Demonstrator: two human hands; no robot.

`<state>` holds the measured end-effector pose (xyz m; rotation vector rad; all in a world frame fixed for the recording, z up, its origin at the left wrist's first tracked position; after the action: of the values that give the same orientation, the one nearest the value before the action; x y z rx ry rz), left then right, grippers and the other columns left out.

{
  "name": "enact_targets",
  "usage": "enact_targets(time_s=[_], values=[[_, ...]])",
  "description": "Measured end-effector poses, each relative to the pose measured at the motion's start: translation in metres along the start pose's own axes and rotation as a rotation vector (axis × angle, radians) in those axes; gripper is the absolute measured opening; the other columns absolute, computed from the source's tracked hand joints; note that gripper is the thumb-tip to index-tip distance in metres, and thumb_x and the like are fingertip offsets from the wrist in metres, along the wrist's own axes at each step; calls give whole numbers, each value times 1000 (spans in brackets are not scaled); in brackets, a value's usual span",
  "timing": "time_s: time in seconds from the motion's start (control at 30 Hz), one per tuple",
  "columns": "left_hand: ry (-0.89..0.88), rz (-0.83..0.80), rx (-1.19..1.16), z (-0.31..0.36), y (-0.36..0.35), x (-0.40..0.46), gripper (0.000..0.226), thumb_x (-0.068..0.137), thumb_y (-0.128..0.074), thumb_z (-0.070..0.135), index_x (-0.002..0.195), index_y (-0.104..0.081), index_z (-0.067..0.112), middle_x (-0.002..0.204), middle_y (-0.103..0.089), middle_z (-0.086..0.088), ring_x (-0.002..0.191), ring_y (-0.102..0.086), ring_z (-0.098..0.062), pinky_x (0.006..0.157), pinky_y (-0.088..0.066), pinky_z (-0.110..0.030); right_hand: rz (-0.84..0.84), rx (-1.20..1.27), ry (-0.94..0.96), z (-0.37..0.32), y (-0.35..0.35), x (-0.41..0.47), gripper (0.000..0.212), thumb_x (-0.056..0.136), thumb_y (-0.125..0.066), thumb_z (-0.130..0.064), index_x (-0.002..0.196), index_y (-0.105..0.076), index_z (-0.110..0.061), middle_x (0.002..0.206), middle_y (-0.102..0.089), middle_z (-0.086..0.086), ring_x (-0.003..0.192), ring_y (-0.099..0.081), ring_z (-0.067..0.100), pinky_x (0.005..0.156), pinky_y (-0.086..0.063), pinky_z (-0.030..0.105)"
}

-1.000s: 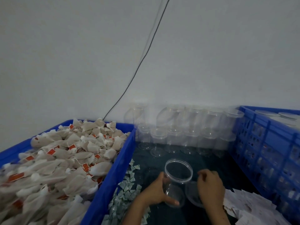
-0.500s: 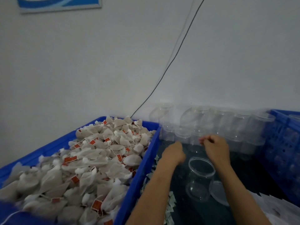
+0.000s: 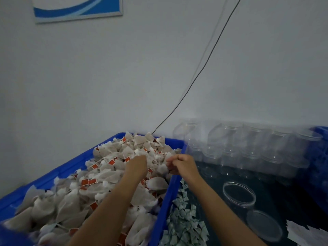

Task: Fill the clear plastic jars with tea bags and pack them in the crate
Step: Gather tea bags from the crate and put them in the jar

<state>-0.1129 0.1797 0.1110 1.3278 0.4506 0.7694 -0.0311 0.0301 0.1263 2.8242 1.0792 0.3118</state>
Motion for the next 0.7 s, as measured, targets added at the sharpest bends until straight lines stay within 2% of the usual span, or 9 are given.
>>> enact_targets(time_s=[0.07,0.23,0.33,0.4,0.47,0.53,0.57,0.63,0.7], values=[[-2,23,50,-19,-7,8,35,96,-53,18,131,-50,18,131,-56,-5,117,-55,-20,99,-45,-31,15,11,-7,9,-11,7,31,91,-40,10,83,-68,-1,81,-66,9,73,-63,17,60,-53,18],[-73,34,131,-34,-23,27,41,92,-61,29,132,-51,25,126,-58,0,114,-57,-18,94,-48,-30,27,-91,-9,24,-33,27,30,91,-42,5,80,-63,-13,83,-64,3,76,-62,12,66,-53,18],[-79,55,142,-37,-33,35,47,90,-63,34,134,-48,28,123,-61,1,112,-59,-18,93,-49,-30,8,-211,3,35,-46,37,25,93,-46,0,83,-57,-21,90,-60,-3,86,-62,10,80,-55,24],[-68,112,115,-37,-35,38,36,93,-60,30,127,-53,28,116,-64,2,106,-61,-16,91,-51,-29,28,-305,26,40,-53,42,22,93,-48,-3,87,-55,-23,94,-59,-6,93,-61,11,87,-53,27],[-45,173,30,-38,-34,38,21,96,-55,26,117,-60,24,109,-66,2,98,-63,-14,89,-52,-28,52,-374,47,44,-59,48,19,94,-48,-5,93,-54,-23,93,-57,-9,91,-58,8,79,-51,21],[7,243,-130,-42,-29,37,15,96,-55,25,107,-64,19,103,-68,-1,91,-64,-14,86,-52,-26,42,-427,50,46,-65,52,15,94,-48,-8,99,-54,-21,90,-54,-12,81,-53,1,65,-43,13],[37,280,-212,-45,-26,35,14,96,-55,24,104,-65,17,101,-68,-2,89,-64,-14,84,-52,-25,20,-452,35,47,-68,53,14,95,-49,-10,103,-55,-20,91,-55,-12,79,-52,1,63,-40,13],[69,321,-377,-49,-17,33,15,96,-57,24,102,-66,13,98,-69,-4,85,-63,-15,79,-50,-25,-42,-449,4,49,-73,56,18,96,-49,-17,113,-56,-17,105,-61,-5,89,-57,8,75,-47,19],[48,237,-572,-48,-12,34,15,95,-58,20,101,-67,10,96,-68,-7,84,-63,-17,78,-51,-25,-103,-367,6,48,-78,55,29,97,-49,-34,119,-54,-15,115,-63,4,97,-62,18,89,-52,34]])
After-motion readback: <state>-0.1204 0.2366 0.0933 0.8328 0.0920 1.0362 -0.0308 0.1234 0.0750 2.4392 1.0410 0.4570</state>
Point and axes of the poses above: each hand's wrist, its own x-axis towards the middle knuckle, its own y-axis out of the back of the hand, z = x × y, the point moved 4 cm from there along x, towards the middle knuckle
